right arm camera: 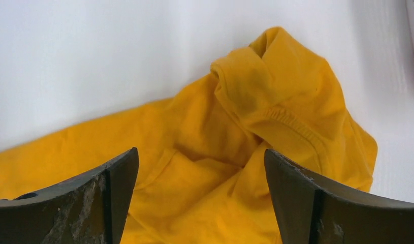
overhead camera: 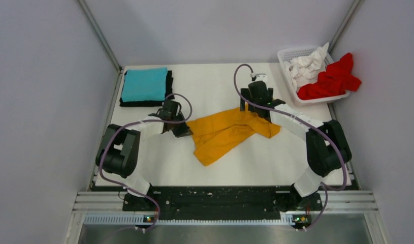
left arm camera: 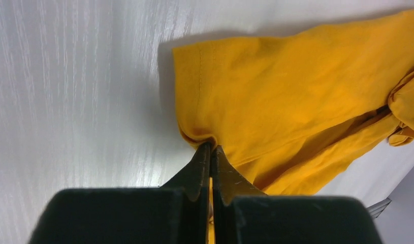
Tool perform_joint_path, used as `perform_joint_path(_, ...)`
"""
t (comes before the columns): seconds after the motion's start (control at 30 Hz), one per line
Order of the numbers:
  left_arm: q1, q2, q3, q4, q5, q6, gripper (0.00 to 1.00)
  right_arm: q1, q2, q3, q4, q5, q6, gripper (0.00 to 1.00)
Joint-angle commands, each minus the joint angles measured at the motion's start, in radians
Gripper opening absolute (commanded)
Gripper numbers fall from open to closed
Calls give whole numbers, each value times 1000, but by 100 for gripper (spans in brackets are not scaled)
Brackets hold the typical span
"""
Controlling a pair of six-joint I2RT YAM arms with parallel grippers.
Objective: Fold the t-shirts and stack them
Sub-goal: Flatten out the tshirt
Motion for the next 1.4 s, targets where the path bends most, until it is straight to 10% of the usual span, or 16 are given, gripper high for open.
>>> perform_joint_path(0.0,-3,0,45,60,12,2,0,21,115,122,75,224,55,89)
perform_joint_path(0.37,-3,-92,67,15,-49,14,0,19,304,296,15,509,-1,60)
perform_joint_path(0.77,8,-118,120,-42,-115,33,0,-79,335,304,62,441,-52,38)
perform_joint_path(0.9,15,-126,126,-45,-132,38,0,-112,318,292,78,372,-67,0)
perform_joint_path(1.37,189,-34,692,-79,-137,163,0,-246,150,648,102,121,-242,0)
